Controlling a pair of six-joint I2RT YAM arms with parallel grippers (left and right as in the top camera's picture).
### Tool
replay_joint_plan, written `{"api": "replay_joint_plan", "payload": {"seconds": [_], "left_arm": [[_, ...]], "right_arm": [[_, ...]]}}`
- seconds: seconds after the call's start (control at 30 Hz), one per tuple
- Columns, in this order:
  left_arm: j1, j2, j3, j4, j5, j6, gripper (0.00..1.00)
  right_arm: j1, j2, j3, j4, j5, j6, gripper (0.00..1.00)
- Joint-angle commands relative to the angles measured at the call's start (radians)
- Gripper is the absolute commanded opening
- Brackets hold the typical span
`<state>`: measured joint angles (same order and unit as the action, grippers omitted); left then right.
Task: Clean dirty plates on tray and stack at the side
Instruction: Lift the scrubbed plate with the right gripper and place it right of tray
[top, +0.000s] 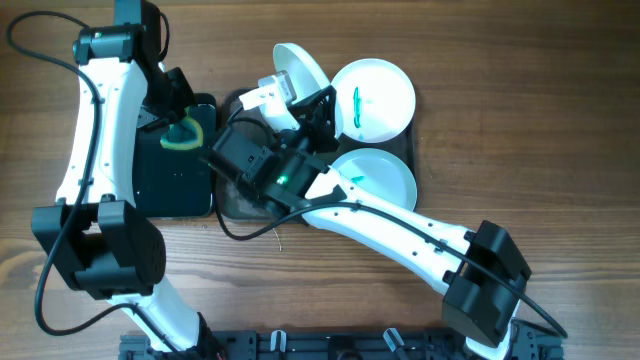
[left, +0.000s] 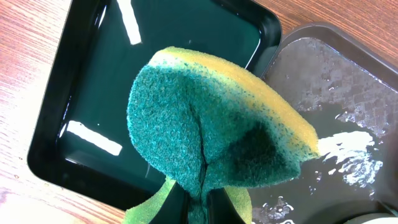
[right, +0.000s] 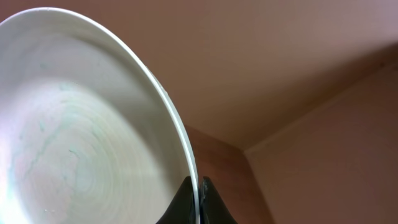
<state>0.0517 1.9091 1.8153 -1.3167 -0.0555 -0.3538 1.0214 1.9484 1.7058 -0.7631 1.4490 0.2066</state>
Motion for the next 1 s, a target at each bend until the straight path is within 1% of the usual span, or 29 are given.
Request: {"api": "replay_joint_plan", "payload": {"seconds": [0.0,0.03,0.07,0.13,0.2,0.23,0.3,0.37,0.4,0.43,0.5,0.53,0.6,0.67,0.7,0.87,0.97], "left_arm": [[-0.004,-0.016,0.018,0.003,-0.006,0.009,0.04],[-0.004,-0.016,0.018,0.003,-0.006,0.009,0.04],[-0.004,-0.016,0.018,0.003,-0.006,0.009,0.04],[-0.004,-0.016,0.018,0.003,-0.005,0.009,0.04],[-0.004,-0.016,0.018,0.003,-0.005,0.009,0.04],[-0.004,-0.016,0.018,0.002,-0.005,0.009,0.04],[-0.004,-0.016,0.018,0.002,0.002,0.009,0.04],[-0.004,-0.016,0.018,0.002,0.016,0.009,0.04],[-0.004,-0.016,0.018,0.003,0.021,0.009,0.04],[-0.006,-0.016,0.018,0.002,0.021,0.009,0.04],[-0.011,-0.016,0.018,0.002,0.021,0.009,0.04],[-0.014,-0.016,0.018,0.002,0.021,0.009,0.04],[-0.029,-0.016,0.018,0.003,0.021,0.009,0.04],[-0.043,-0.016,0.018,0.003,0.021,0.009,0.04],[-0.051,-0.016,0.018,0.003,0.021,0.009,0.04],[-0.08,-0.016,0.018,0.003,0.02,0.009,0.04],[-0.09,-0.016,0.018,0.003,0.021,0.009,0.04]], "right_arm": [[0.002,-0.013,0.003,0.019,-0.002,-0.024,0.04],[0.002,-0.013,0.003,0.017,-0.05,-0.023,0.04],[-0.001,-0.013,0.003,0.005,-0.186,-0.023,0.04],[-0.012,-0.013,0.003,-0.013,-0.365,-0.009,0.04],[-0.034,-0.013,0.003,-0.036,-0.573,0.051,0.04],[-0.058,-0.013,0.003,-0.044,-0.739,0.086,0.04],[-0.106,-0.013,0.003,-0.047,-0.971,0.144,0.04],[-0.169,-0.018,0.003,-0.043,-1.178,0.19,0.04],[-0.214,-0.025,0.003,-0.042,-1.277,0.19,0.04],[-0.309,-0.049,0.003,-0.048,-1.465,0.188,0.04],[-0.397,-0.078,0.003,-0.066,-1.59,0.187,0.04],[-0.436,-0.092,0.003,-0.077,-1.633,0.185,0.04],[-0.592,-0.145,0.003,-0.136,-1.738,0.173,0.04],[-0.706,-0.18,0.003,-0.185,-1.776,0.144,0.04],[-0.795,-0.203,0.003,-0.226,-1.787,0.115,0.04],[-1.117,-0.233,-0.006,-0.379,-1.778,0.001,0.04],[-1.279,-0.233,-0.086,-0.378,-1.718,-0.005,0.04]]}}
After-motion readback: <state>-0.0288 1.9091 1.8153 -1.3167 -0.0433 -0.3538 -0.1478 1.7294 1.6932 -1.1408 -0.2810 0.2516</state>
